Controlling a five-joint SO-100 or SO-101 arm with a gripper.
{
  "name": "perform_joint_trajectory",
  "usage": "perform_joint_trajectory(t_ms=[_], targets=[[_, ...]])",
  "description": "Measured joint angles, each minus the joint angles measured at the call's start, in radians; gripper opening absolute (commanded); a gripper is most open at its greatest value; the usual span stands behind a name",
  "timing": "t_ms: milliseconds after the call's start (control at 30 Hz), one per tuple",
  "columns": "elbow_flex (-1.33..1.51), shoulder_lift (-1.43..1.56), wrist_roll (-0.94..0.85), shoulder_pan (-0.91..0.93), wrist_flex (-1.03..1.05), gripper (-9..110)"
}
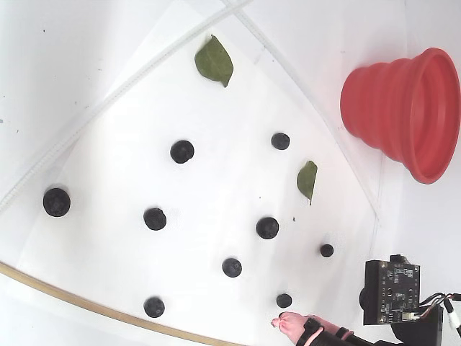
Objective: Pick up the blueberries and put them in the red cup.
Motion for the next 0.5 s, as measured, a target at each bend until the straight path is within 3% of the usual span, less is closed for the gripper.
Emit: perform_joint_trajectory(t_ms=[500], targets=[[0.064,-0.071,-0.141,0.012,-0.169,19]])
